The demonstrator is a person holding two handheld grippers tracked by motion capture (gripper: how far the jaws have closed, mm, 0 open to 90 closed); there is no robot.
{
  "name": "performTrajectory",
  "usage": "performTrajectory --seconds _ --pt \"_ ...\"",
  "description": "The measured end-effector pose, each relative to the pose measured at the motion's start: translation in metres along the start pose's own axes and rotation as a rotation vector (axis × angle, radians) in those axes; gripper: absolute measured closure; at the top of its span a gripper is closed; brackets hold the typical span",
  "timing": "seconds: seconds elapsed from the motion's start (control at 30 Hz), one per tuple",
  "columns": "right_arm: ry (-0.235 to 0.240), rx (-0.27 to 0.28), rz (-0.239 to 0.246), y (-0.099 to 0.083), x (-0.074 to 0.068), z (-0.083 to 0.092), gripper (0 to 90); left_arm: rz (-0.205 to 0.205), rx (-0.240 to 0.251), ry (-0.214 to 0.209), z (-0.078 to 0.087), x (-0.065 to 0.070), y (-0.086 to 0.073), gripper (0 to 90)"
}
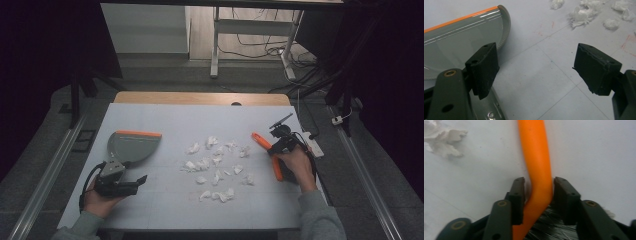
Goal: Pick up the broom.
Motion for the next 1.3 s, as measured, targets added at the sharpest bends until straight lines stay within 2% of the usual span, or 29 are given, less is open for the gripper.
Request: performTrajectory --seconds 0.13,0.23,0.37,0.53,0.63,0.67,0.7,0.93,1.03,1.17,1.3 --pt "-0.004 -0.009 -0.01 0.001 0.0 -0.001 67.7 0.0 -0.004 0.001 0.0 0.0 0.0 21.1" --pt "-0.019 -0.01 0.013 0.002 0.0 0.0 69.2 -0.002 -0.005 0.002 0.0 0.0 -0.001 21.1" --pt "-0.022 0.018 0.003 0.003 0.002 0.001 69.4 0.0 -0.002 0.003 0.001 -0.001 -0.001 21.1" --pt "-0.005 0.085 -0.012 0.006 0.004 0.019 69.8 -0.001 -0.002 0.003 0.0 -0.001 -0.001 21.2" --pt "0.0 0.176 -0.039 0.01 0.008 0.034 69.9 -0.004 0.0 0.004 0.001 0.0 -0.001 21.2" --pt "0.0 0.176 -0.039 0.01 0.008 0.034 69.9 -0.004 0.0 0.004 0.001 0.0 -0.001 21.2" --pt "0.026 0.208 -0.047 0.01 0.009 0.043 70.0 -0.006 0.004 0.006 0.002 0.0 0.0 21.3" --pt "0.085 0.322 -0.084 0.014 0.007 0.069 69.9 -0.016 0.052 -0.007 0.004 0.008 0.01 23.9" --pt "0.106 0.363 -0.094 0.018 0.003 0.078 69.9 -0.024 0.059 -0.015 0.003 0.011 0.017 24.1" --pt "0.152 0.404 -0.102 0.022 -0.005 0.088 69.9 0.004 0.091 -0.049 0.0 0.013 0.027 24.8" --pt "0.182 0.44 -0.105 0.026 -0.013 0.1 69.9 0.001 0.096 -0.071 -0.005 0.018 0.034 25.6"
Point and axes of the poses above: each handheld gripper's, and its own axes: z roughly backward along the jaws, y roughly out of its top, x roughly to its right, the point moved 7 cm from there along -z, roughly forward along the jaws, and after that the axes turned 7 degrees about -y, right-handed, at the moved point
